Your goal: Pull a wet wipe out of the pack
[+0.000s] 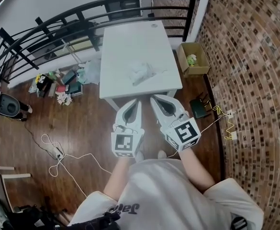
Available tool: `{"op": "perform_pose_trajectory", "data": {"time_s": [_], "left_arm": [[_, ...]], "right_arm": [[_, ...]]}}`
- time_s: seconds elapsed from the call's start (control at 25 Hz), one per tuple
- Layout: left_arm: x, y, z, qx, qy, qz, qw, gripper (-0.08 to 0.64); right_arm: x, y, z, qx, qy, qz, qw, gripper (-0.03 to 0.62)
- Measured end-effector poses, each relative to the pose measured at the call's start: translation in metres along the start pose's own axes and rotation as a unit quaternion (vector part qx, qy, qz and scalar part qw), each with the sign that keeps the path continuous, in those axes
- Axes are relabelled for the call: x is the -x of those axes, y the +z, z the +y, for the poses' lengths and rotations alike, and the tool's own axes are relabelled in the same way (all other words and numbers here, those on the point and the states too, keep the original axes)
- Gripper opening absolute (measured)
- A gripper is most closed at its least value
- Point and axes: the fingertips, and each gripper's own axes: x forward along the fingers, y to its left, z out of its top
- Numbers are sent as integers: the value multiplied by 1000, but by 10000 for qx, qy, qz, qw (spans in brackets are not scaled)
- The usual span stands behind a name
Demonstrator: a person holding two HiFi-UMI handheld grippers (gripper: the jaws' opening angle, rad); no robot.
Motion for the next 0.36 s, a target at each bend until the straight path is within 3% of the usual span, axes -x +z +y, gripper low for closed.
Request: {"op": "perform_pose_trajectory", "data": {"time_s": [0.36], "left_arm": [[0,-6,4,15,10,13,10000,15]], "right_arm": [[-2,-5,0,27,-15,52,10000,-8]]}}
